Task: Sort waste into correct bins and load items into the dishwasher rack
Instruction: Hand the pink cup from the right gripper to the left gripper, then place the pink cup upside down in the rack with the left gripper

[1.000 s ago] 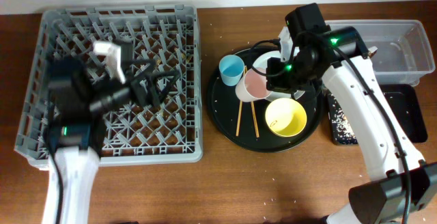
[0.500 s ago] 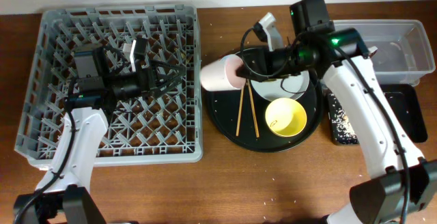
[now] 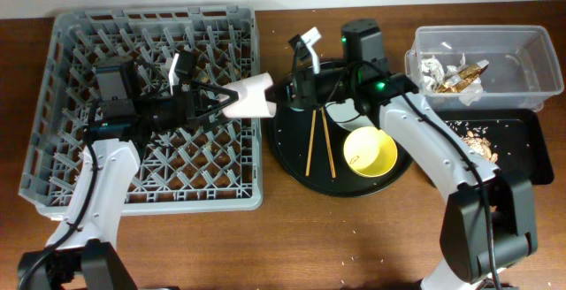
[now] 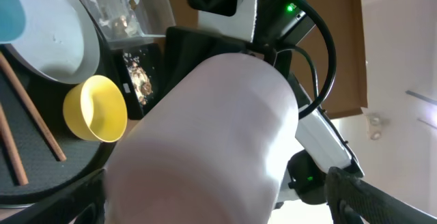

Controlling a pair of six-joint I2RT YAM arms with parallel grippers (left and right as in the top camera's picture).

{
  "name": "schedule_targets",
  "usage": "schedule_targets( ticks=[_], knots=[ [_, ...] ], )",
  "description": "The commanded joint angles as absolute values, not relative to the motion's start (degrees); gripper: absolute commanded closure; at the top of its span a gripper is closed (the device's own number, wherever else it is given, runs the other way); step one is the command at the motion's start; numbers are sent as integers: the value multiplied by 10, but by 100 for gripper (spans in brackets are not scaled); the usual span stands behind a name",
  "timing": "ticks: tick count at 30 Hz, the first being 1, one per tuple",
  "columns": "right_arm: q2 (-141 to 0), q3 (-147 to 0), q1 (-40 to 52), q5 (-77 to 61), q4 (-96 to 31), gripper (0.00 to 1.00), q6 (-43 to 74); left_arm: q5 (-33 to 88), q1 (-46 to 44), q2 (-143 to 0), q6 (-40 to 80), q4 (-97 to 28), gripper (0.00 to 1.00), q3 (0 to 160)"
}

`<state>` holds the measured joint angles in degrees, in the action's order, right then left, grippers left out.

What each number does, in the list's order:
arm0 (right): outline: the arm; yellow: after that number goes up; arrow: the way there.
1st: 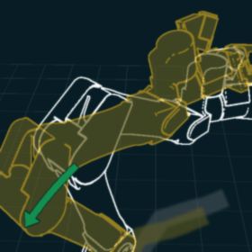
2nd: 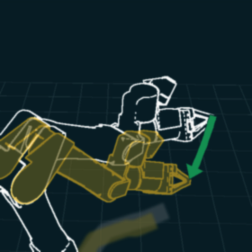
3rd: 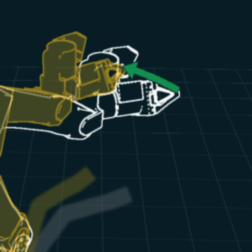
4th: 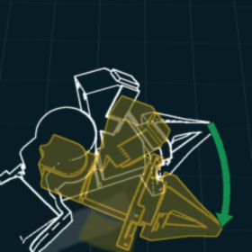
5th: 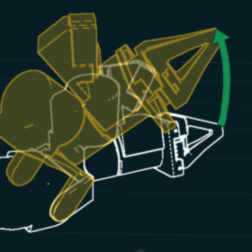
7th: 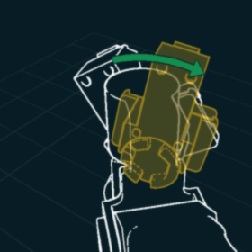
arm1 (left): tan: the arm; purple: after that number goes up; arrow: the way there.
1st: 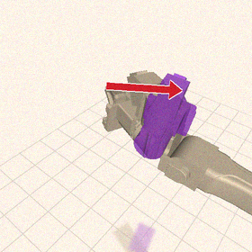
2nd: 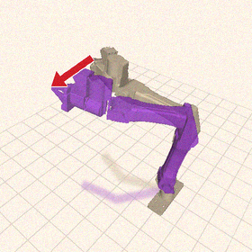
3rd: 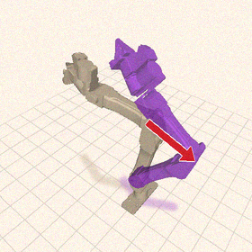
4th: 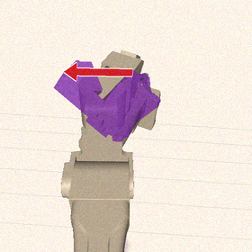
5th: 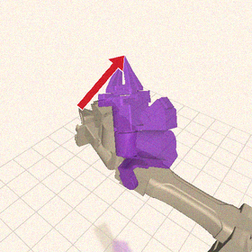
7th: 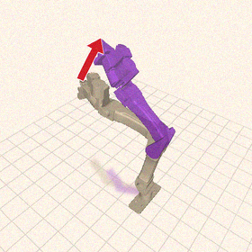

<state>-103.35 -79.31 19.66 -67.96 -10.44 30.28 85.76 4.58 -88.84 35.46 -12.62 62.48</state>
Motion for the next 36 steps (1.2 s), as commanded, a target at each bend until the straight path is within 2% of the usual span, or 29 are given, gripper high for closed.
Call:
schedule_targets(
  ticks=[1,7,9,10,11,12,13,14,16,18,22,24,27,28,31,32,36],
  knots=[
    [-1053,-791,217,-670,-91,96,312,896,47,-891,354,-125,3,632],
    [-1055,-791,221,-670,-51,96,338,902,25,-891,354,-128,32,632],
    [-1055,-791,221,-670,-51,96,338,902,24,-891,354,-127,49,632],
    [-1055,-791,221,-670,-51,89,338,902,24,-891,354,-127,56,632],
    [-1055,-791,221,-670,-51,69,337,901,24,-891,354,-127,61,632],
    [-1055,-791,221,-670,-51,56,337,901,24,-891,354,-127,69,632],
    [-1055,-791,218,-670,-51,44,335,901,24,-891,354,-127,72,632],
    [-1055,-791,212,-670,-52,27,333,901,25,-891,354,-112,72,632],
    [-1055,-791,183,-664,-88,9,301,901,35,-880,354,-82,72,636],
    [-1055,-791,144,-630,-162,2,258,894,56,-862,354,-53,72,648],
    [-1015,-809,72,-439,-411,2,110,739,84,-815,354,-55,73,663],
    [-978,-853,63,-304,-523,2,84,634,82,-793,332,-105,73,663],
    [-934,-945,63,-121,-677,1,84,428,53,-767,220,-318,73,693],
    [-933,-959,63,-105,-698,2,86,318,31,-767,190,-408,73,715],
    [-933,-973,63,-98,-725,2,86,74,-60,-776,179,-543,73,726],
    [-933,-973,63,-98,-726,0,91,34,-86,-787,179,-563,73,726],
    [-933,-973,63,-98,-731,9,95,-44,-171,-863,179,-577,73,726]
  ],
)
